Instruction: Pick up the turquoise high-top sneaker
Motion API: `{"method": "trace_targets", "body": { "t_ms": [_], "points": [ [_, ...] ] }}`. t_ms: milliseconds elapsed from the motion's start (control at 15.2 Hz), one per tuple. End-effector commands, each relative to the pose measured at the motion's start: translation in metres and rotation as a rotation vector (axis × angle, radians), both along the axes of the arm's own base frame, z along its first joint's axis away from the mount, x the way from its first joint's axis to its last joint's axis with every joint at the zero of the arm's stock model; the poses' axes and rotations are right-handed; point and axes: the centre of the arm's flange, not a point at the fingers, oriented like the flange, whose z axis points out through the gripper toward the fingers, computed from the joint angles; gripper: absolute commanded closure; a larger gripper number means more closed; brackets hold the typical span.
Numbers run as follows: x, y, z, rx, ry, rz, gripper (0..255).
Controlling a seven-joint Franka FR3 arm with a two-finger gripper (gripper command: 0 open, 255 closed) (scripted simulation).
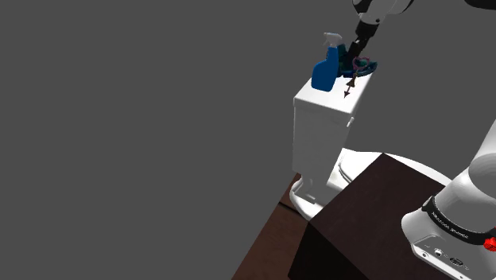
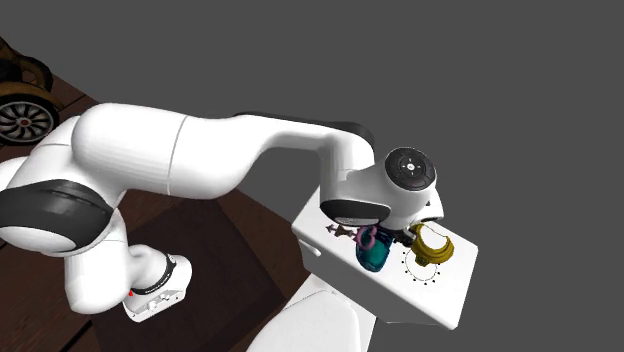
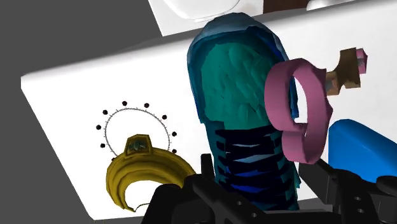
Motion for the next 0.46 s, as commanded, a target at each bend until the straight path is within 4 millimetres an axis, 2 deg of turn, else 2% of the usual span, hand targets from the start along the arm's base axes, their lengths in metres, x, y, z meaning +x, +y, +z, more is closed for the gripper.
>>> {"method": "trace_targets", "body": {
  "t_ms": [0, 264, 396],
  "points": [
    [0.001, 0.0, 0.012, -0.001, -0.002, 0.0, 255],
    [0.001, 0.0, 0.033, -0.001, -0.002, 0.0, 255],
    [0.001, 0.0, 0.034, -0.001, -0.002, 0.0, 255]
  ]
}}
